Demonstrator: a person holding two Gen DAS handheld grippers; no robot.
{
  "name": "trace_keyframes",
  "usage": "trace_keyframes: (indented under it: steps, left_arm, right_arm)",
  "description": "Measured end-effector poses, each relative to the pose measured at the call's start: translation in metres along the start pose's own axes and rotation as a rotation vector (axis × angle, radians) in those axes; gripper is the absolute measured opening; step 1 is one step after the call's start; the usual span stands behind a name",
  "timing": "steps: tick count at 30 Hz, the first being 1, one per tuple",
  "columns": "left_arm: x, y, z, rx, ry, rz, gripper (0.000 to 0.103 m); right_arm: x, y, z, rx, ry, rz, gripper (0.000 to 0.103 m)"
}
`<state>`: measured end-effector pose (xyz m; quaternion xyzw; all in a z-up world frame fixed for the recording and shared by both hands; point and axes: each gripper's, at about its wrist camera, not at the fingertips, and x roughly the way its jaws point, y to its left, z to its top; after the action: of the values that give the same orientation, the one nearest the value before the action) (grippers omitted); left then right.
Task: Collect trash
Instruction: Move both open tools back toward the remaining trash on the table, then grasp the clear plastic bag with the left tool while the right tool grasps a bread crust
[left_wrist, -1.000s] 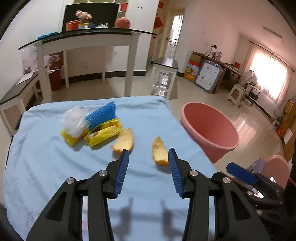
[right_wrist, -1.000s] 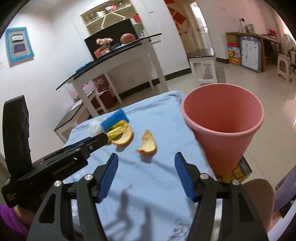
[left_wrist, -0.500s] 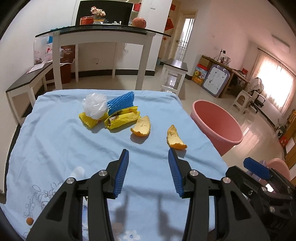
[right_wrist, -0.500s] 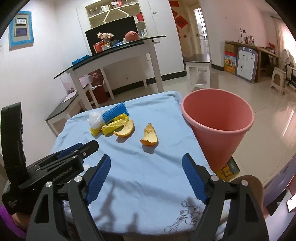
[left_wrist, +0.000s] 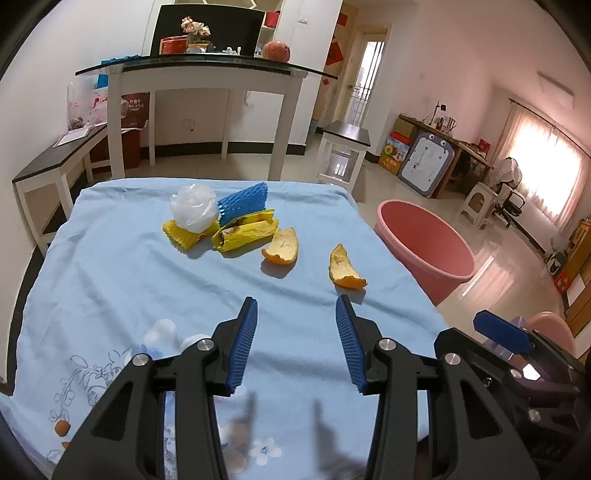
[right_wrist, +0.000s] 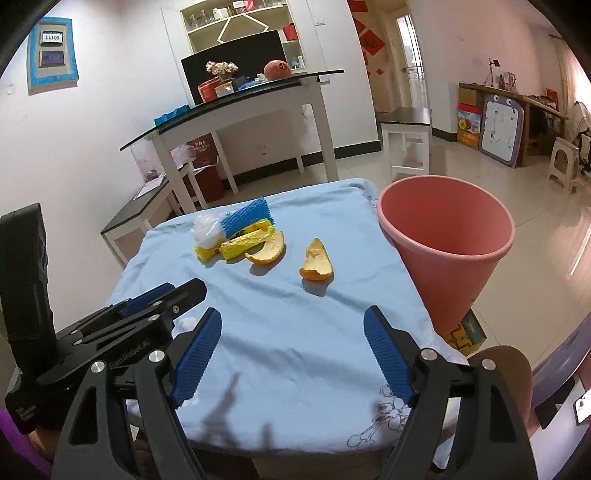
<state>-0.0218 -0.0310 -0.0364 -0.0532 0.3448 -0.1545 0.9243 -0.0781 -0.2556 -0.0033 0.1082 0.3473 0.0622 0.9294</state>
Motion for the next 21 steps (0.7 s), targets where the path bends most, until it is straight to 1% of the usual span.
trace_keyframes:
  steps: [6,8,11,14,17,18,21]
  left_arm:
    - [-0.005,0.002,-0.003,-0.009,-0.007,-0.004,0.045]
    - [-0.006,0.003,-0.003,-0.015,-0.008,-0.004,0.045]
    - [-0.007,0.008,-0.001,-0.027,-0.008,0.000,0.045]
    - [-0.012,0.016,0.002,-0.018,-0.032,0.022,0.045]
    - [-0.013,0.026,0.004,-0.013,-0.039,0.036,0.045]
    - [-0.013,0.030,0.005,-0.013,-0.038,0.041,0.045]
    - [-0.007,0.046,0.008,-0.015,-0.023,0.064,0.045]
  right_arm:
    - [0.000,0.001,-0.001,0.001,0.003,0.017,0.077]
    - [0.001,-0.001,0.000,0.009,0.008,0.038,0.077]
    - [0.000,-0.005,0.003,0.020,-0.007,0.053,0.077]
    - [0.001,-0.010,0.007,0.005,-0.035,0.032,0.077]
    - [0.004,-0.018,0.010,0.003,-0.049,0.000,0.077]
    - [0.006,-0.021,0.010,0.008,-0.047,0.001,0.077]
    - [0.016,-0.029,0.014,0.029,-0.023,0.022,0.072]
